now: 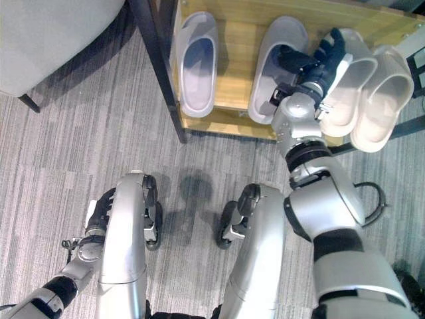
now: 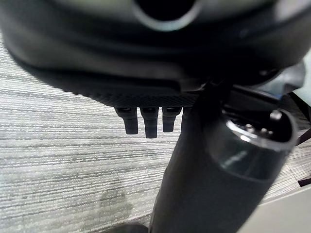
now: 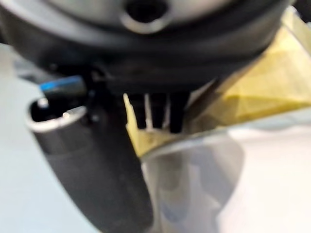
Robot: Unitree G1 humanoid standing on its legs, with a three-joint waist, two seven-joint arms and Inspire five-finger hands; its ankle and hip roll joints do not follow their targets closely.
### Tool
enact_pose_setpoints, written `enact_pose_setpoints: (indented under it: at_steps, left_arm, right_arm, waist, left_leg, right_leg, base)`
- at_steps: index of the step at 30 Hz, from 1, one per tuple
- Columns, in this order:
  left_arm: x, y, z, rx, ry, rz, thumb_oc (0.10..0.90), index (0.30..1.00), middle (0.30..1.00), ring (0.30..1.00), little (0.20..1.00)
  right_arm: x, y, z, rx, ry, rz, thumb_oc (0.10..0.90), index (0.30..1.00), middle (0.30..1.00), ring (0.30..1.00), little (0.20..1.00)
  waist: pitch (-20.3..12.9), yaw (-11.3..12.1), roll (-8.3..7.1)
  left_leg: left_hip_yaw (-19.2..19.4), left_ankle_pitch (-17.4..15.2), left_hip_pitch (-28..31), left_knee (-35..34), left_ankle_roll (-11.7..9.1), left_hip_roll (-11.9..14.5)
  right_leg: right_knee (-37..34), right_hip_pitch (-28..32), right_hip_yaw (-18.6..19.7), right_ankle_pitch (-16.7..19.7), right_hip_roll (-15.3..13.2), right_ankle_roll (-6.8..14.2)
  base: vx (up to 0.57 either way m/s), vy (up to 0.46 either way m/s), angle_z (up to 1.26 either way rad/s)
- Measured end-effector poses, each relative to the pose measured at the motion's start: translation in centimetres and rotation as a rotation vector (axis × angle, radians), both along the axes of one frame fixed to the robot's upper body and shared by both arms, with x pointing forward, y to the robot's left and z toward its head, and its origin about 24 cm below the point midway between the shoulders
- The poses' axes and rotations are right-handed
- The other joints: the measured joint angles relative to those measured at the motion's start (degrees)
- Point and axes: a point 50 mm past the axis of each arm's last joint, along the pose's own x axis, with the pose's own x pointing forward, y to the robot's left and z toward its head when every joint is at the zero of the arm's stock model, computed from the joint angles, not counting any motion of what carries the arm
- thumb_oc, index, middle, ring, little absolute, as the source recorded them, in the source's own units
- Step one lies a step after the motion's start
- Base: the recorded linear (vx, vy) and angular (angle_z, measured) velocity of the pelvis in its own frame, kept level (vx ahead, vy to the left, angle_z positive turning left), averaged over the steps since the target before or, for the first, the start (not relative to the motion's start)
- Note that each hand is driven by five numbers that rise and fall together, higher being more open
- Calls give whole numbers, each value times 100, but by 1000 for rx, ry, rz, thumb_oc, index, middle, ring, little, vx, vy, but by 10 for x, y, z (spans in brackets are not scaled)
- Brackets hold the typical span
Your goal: Arrange the slippers neatly on the shoe rack.
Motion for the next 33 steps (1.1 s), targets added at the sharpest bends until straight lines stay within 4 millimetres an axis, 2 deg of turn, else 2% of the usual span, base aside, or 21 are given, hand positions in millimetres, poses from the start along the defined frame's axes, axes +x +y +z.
enact_pose_setpoints:
  at_steps: [11, 18, 23, 24, 25, 26, 30, 33]
  left_arm:
    - [-4, -2, -8, -8, 38, -4, 800, 900, 900, 900, 900]
    - [-5, -1, -10, -6, 46, 0, 800, 900, 900, 900, 900]
    - [-7, -1, -15, -6, 74, -10, 800, 900, 900, 900, 900]
    - [-8, -1, -15, -7, 77, -11, 800, 900, 900, 900, 900]
    - [-9, -1, -16, -5, 85, -18, 800, 900, 900, 900, 900]
    - [-8, -2, -17, -6, 89, -29, 800, 900, 900, 900, 900]
    - [-10, -4, -19, 1, 104, -44, 800, 900, 900, 900, 900]
    - [-10, -4, -19, 6, 108, -48, 800, 900, 900, 900, 900]
  right_arm:
    - [0, 1, 1, -2, -5, -6, 800, 900, 900, 900, 900]
    - [-1, 15, 13, -9, -67, 60, 800, 900, 900, 900, 900]
    - [0, 15, 13, -59, -55, 50, 800, 900, 900, 900, 900]
    - [0, 15, 14, -84, -46, 46, 800, 900, 900, 900, 900]
    - [3, 17, 13, -266, 42, -3, 800, 900, 900, 900, 900]
    - [4, 16, 13, -372, 92, -30, 800, 900, 900, 900, 900]
    - [5, 20, 11, -524, 153, -45, 800, 900, 900, 900, 900]
    - [5, 19, 9, -572, 179, -67, 800, 900, 900, 900, 900]
  waist:
    - [0, -3, 0]
    - [0, -41, 0]
    - [0, -46, 0]
    - [0, -44, 0]
    - [0, -46, 0]
    - [0, -47, -1]
    - [1, -38, -2]
    - [1, -23, -2]
  left_leg:
    - [0, -1, -4, 46, -1, -2]
    - [-2, -4, -7, 53, -7, -2]
    - [-1, -6, -12, 57, -11, -3]
    - [-2, -6, -13, 56, -11, -4]
    - [-5, -13, -9, 61, -27, -4]
    - [-7, -14, -4, 64, -28, -1]
    - [-9, -17, -6, 68, -35, 1]
    - [-10, -18, -6, 73, -36, 2]
  right_leg:
    - [41, -2, 11, -1, -1, 3]
    - [53, -18, 14, -2, 3, 2]
    - [54, -19, 17, -3, 2, 4]
    - [54, -19, 17, -4, 2, 6]
    - [54, -21, 15, -4, 4, 6]
    - [60, -19, 15, -4, 7, 6]
    - [61, -21, 13, -4, 13, 5]
    - [60, -17, 12, -4, 13, 6]
  base:
    - [0, 0, 0]
    - [0, 0, 0]
    - [0, 0, 0]
    - [0, 0, 0]
    - [0, 0, 0]
    - [0, 0, 0]
    - [0, 0, 0]
    - [0, 0, 0]
